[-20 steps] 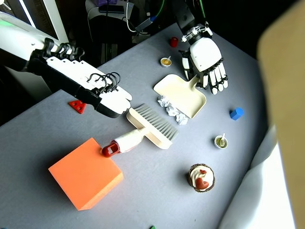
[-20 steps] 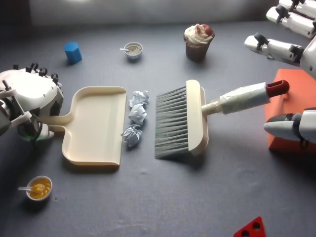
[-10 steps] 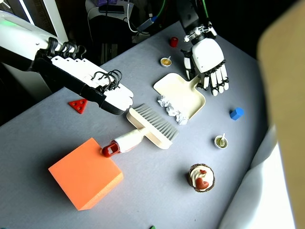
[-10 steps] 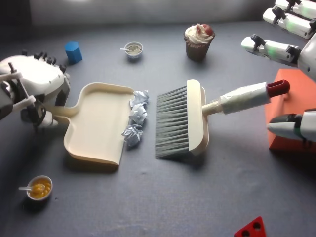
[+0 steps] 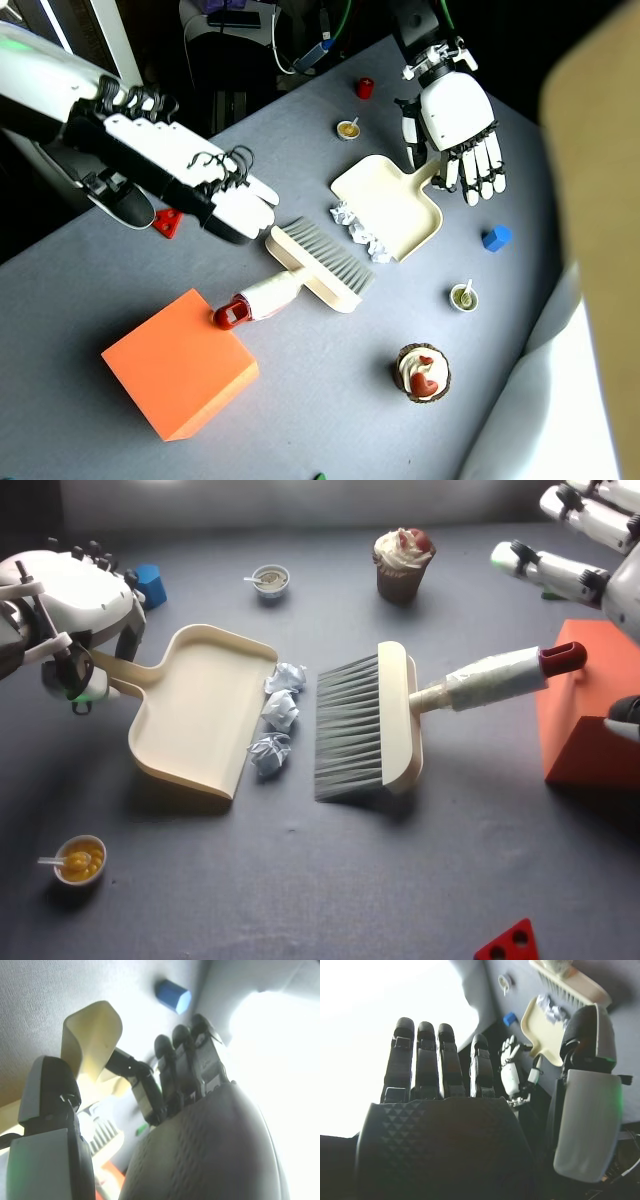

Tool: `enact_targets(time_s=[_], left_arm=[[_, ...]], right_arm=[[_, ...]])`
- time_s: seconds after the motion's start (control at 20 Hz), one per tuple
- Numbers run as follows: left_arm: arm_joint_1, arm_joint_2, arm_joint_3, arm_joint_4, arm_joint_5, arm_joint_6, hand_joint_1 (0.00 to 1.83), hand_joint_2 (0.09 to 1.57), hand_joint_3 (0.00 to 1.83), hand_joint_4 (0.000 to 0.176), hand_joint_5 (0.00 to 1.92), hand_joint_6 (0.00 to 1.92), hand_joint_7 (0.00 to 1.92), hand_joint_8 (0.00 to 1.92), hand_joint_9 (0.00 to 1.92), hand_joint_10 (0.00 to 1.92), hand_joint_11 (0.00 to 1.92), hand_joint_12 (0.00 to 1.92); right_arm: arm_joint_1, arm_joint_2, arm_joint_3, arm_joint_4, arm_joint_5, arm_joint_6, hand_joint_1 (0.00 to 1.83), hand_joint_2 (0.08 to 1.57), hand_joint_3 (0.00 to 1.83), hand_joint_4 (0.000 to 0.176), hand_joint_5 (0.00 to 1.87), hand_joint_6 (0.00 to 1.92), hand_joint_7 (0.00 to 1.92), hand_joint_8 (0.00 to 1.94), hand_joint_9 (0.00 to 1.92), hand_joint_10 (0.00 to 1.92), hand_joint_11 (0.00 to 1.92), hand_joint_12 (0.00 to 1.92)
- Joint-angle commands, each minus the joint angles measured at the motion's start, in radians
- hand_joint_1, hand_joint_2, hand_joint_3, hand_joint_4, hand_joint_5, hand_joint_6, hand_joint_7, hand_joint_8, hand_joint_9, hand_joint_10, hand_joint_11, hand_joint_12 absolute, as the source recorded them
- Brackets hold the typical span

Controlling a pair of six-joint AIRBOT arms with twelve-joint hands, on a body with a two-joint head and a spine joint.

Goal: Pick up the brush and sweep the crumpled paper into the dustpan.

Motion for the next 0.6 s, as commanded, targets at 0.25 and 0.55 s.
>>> enact_targets(time_s=[0.25,0.55], left_arm=[[0.001,0.006,0.012,0.023,-0.07,-0.03,1.11,1.13,0.0,0.0,0.96,1.01,0.38,0.0,0.26,0.0,0.19,0.08],[0.008,-0.035,0.059,0.056,-0.057,-0.077,1.1,1.13,0.0,0.0,0.95,1.02,0.34,0.0,0.22,0.0,0.16,0.07]], right_arm=[[-0.089,-0.119,-0.014,-0.138,0.284,-0.047,1.01,1.1,0.02,0.0,0.15,0.0,0.15,0.0,0.17,0.0,0.19,0.02],[-0.115,-0.246,0.011,-0.173,0.417,-0.053,1.05,0.98,0.0,0.0,0.17,0.0,0.16,0.0,0.15,0.0,0.19,0.02]])
